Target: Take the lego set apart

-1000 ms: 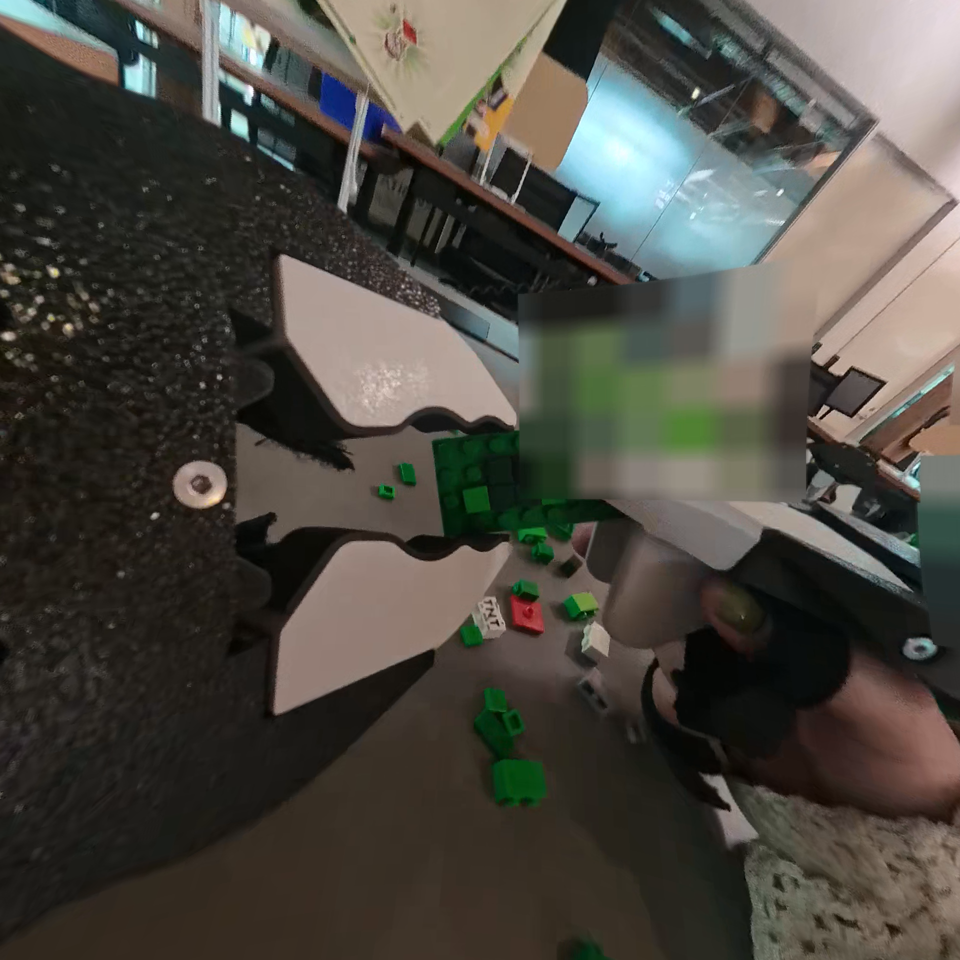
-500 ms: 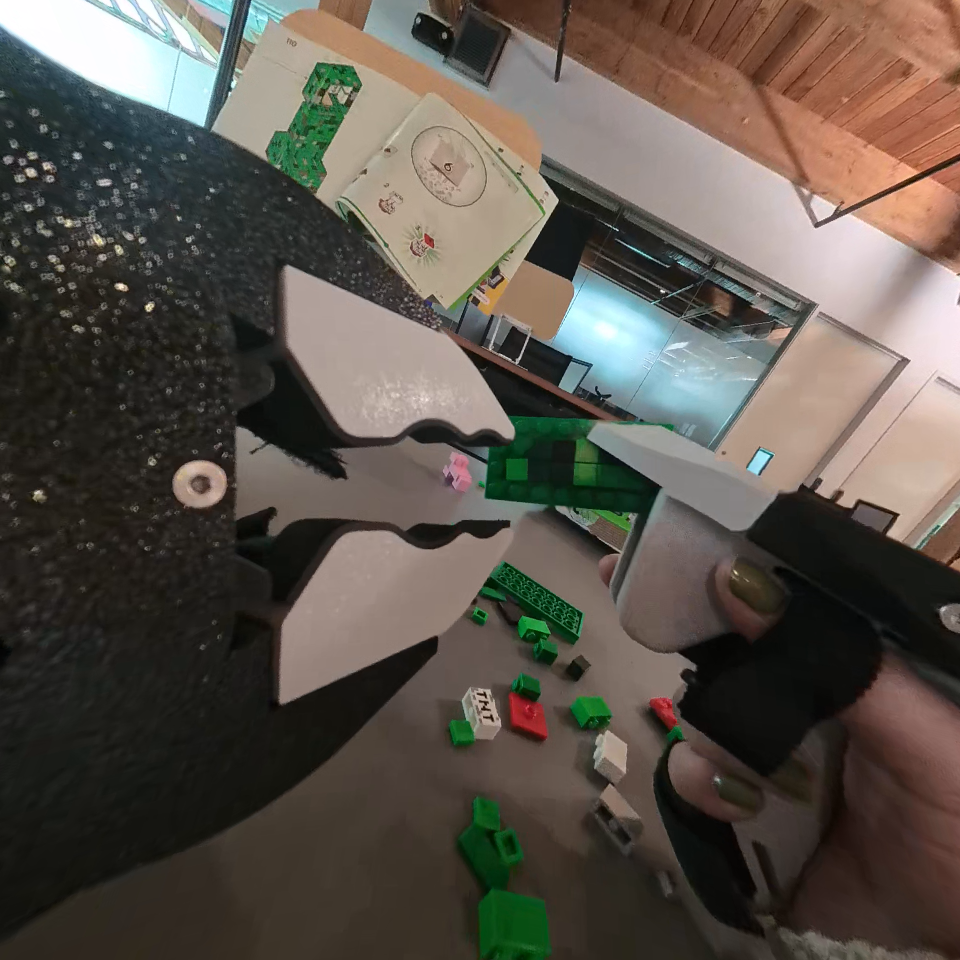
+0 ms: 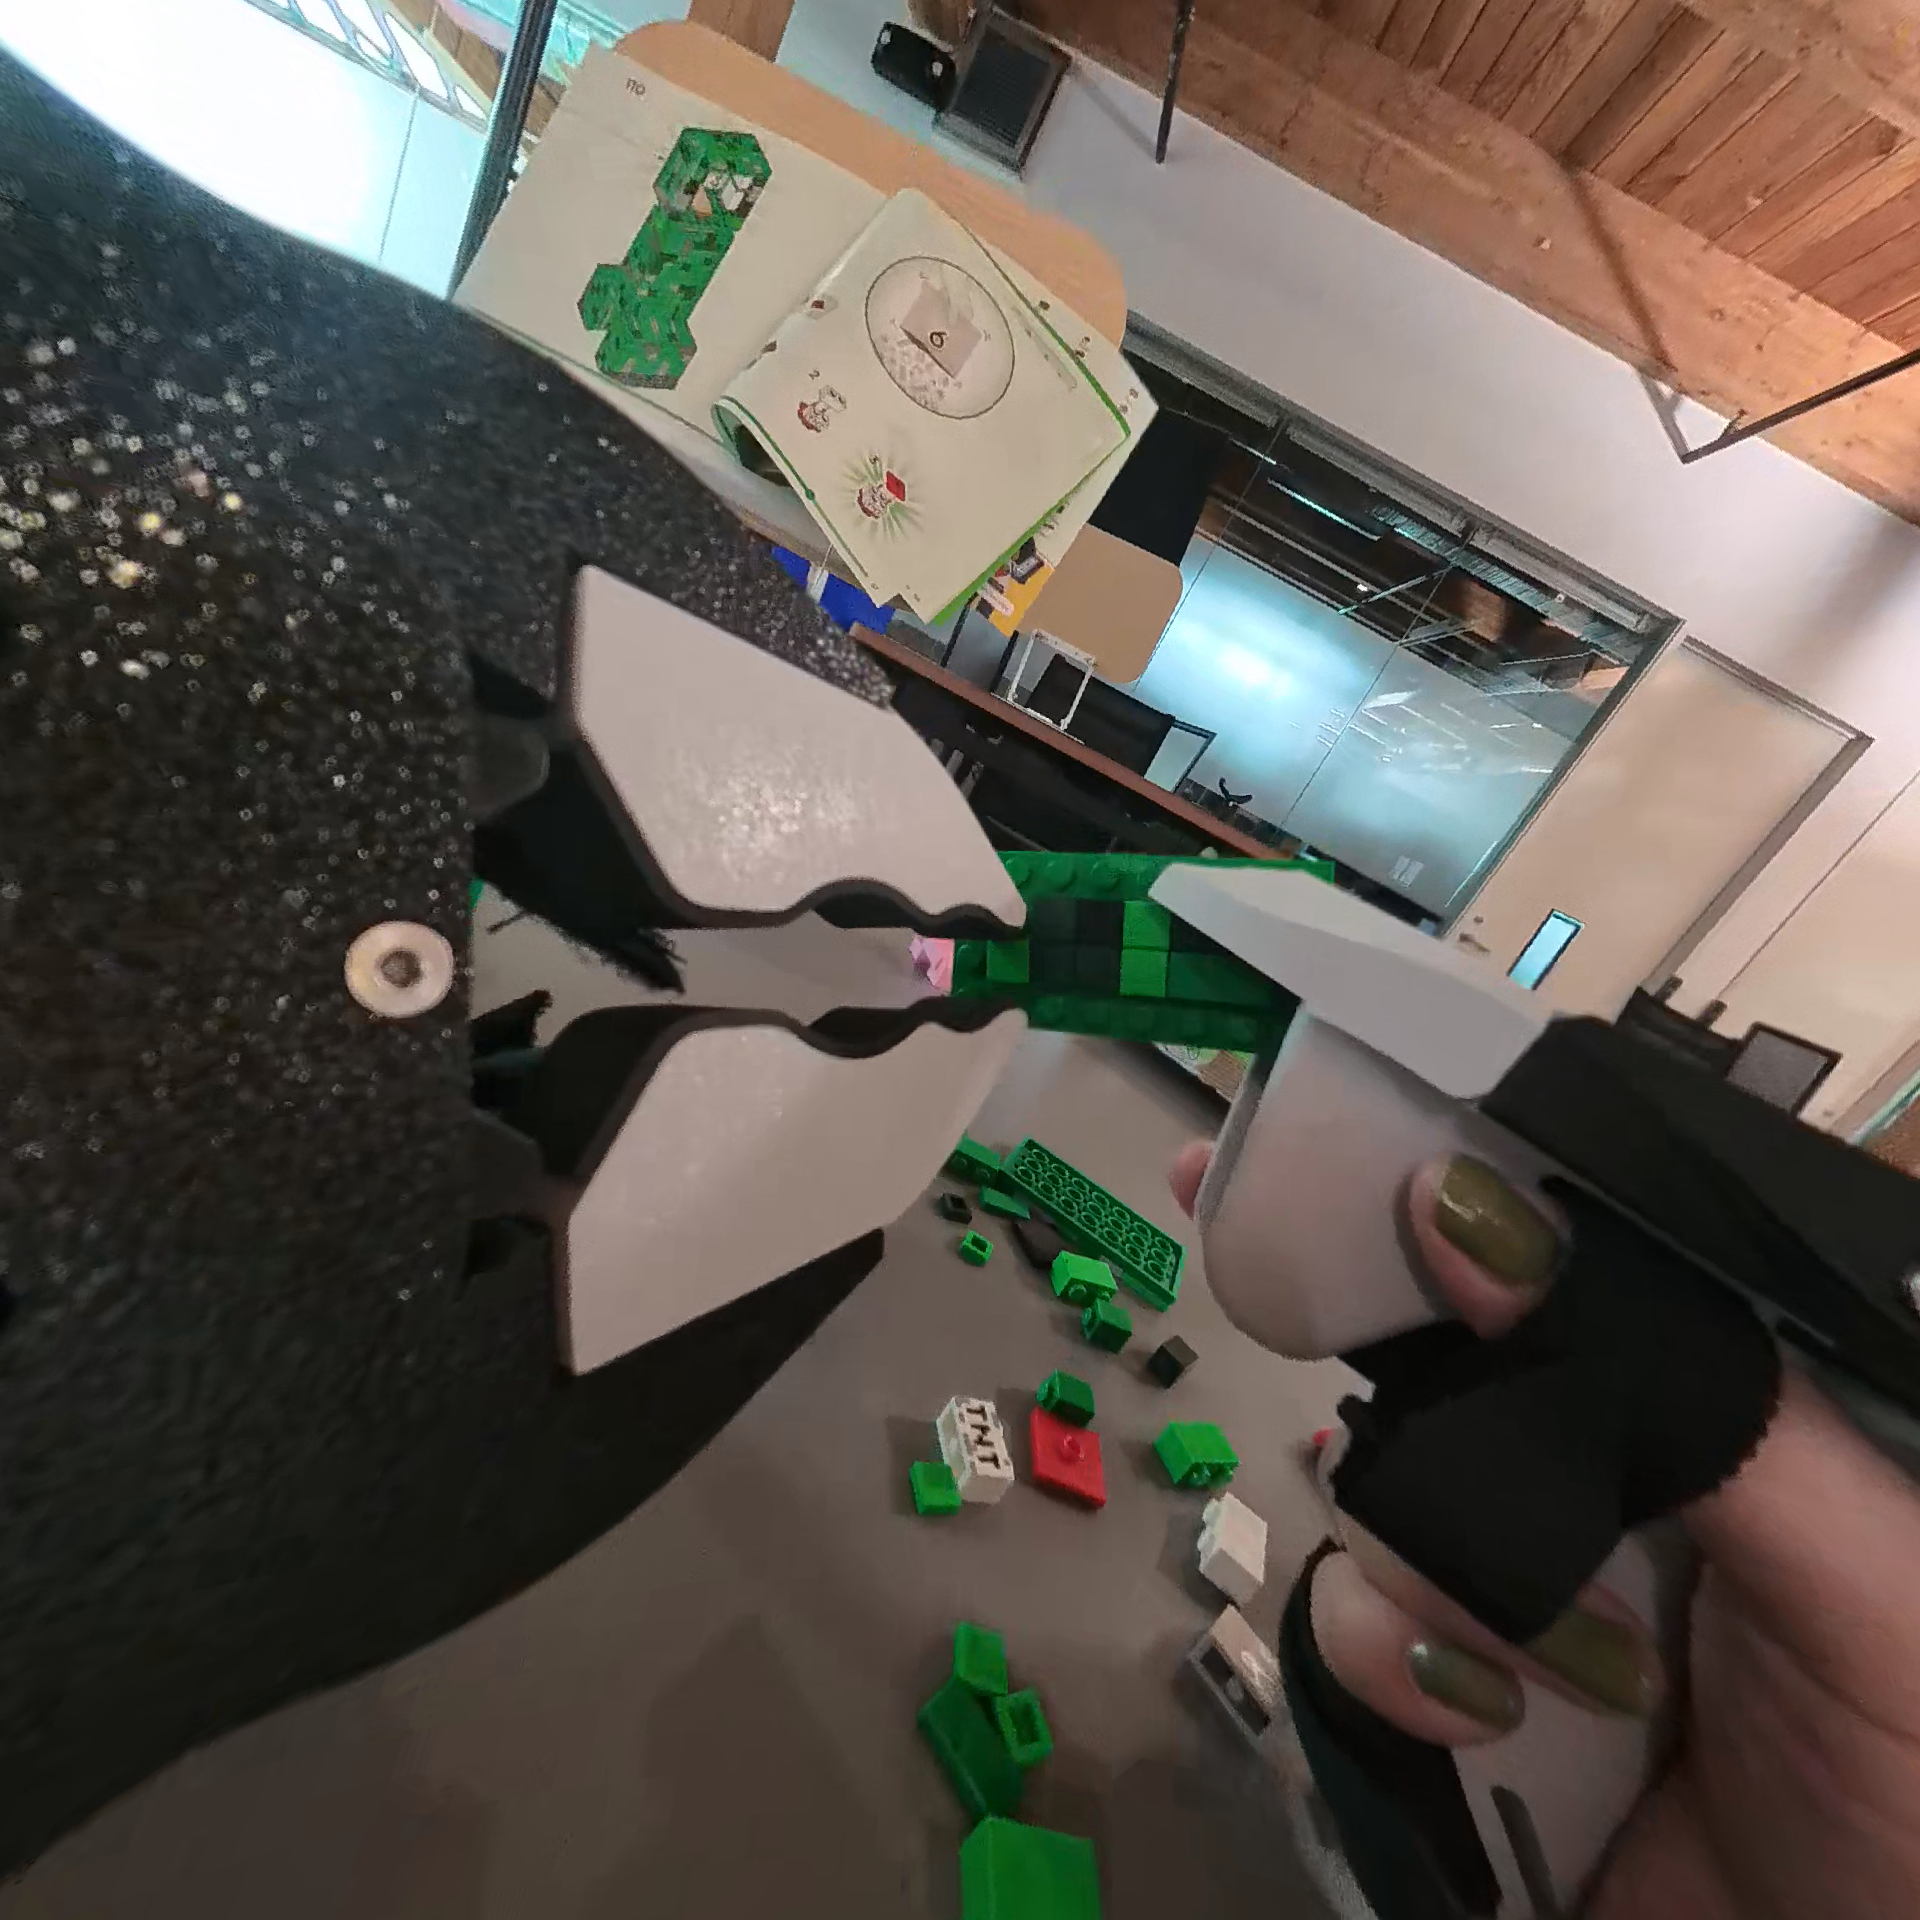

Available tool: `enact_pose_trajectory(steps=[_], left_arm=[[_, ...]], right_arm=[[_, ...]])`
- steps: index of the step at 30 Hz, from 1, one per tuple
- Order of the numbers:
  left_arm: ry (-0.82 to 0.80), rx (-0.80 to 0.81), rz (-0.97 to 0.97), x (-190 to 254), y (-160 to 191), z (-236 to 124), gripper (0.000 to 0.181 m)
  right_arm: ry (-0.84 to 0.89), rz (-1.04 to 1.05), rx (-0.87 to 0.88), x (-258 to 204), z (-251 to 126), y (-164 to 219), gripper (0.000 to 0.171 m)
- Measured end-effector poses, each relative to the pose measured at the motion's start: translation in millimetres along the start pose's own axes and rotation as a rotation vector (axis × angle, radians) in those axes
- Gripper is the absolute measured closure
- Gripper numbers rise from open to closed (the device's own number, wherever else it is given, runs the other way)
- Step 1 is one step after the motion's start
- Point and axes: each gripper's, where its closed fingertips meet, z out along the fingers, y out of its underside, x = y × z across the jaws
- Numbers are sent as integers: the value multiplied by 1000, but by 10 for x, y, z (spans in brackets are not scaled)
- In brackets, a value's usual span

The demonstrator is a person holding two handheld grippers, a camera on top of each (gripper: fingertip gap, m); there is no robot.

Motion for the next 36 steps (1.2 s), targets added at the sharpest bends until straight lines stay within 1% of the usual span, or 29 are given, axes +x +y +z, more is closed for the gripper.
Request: enact_pose_trajectory(steps=[5,7,10,13,15,17,21,23,24,25,26,27,28,32,36], left_arm=[[87,-49,-45,76,73,-8,179],[133,-46,-87,104,70,-11,181],[162,-46,-76,157,60,1,181],[287,-32,-55,420,3,-3,181],[251,-33,64,442,-3,11,181],[234,-27,77,432,-3,11,181],[156,-16,-23,242,23,13,181],[67,-15,-104,60,48,24,181],[9,6,-133,-46,34,16,176],[-22,35,-156,-110,2,5,144],[-33,48,-178,-133,-18,2,127],[-25,52,-188,-123,-30,7,115],[-20,56,-187,-110,-45,11,112],[21,80,-85,19,-96,6,134],[36,56,20,108,-89,18,146]], right_arm=[[-20,9,-57,-21,25,116,164],[-7,16,-56,8,25,123,165],[13,53,-45,73,13,124,165],[7,70,12,66,1,36,166],[34,60,29,105,-25,-3,166],[50,50,21,161,-57,10,166],[26,141,80,237,-131,-69,166],[-25,218,114,223,-153,-115,166],[-45,257,126,224,-157,-127,166],[-75,299,122,212,-152,-119,166],[-106,341,112,194,-141,-103,166],[-128,375,110,182,-130,-90,165],[-151,402,95,160,-114,-64,165],[-236,438,7,1,-21,71,166],[-274,443,-40,-99,31,139,167]])
